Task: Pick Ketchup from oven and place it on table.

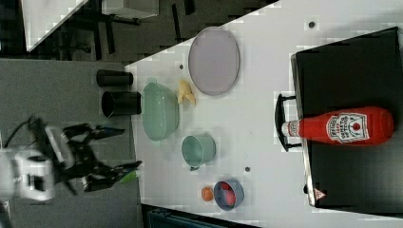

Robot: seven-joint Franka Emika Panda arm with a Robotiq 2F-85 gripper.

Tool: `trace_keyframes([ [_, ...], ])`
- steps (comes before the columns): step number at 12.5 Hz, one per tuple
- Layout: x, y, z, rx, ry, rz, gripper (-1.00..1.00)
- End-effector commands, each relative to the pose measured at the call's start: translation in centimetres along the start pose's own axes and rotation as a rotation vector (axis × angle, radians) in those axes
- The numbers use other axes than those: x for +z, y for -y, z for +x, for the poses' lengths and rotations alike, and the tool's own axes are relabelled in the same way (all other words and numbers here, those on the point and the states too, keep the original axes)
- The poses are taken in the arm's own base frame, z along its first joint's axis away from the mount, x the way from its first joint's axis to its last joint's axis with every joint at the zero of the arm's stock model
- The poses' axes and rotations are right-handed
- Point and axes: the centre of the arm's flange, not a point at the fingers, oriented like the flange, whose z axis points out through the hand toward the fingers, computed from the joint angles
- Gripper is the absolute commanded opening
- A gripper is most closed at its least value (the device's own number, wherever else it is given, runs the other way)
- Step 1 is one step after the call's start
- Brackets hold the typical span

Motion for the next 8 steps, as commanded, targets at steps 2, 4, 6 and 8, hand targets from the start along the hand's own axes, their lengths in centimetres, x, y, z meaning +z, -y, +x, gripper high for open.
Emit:
trace_keyframes([
  [2,4.6,-7.2,11.0,0.287,0.031,-0.019,1.0],
  [4,6.8,-10.5,15.8,0.394,0.014,-0.015,1.0],
  [6,8.9,-13.5,20.4,0.49,-0.055,0.011,1.0],
  [8,10.5,-15.4,23.7,0.549,-0.135,0.033,1.0],
])
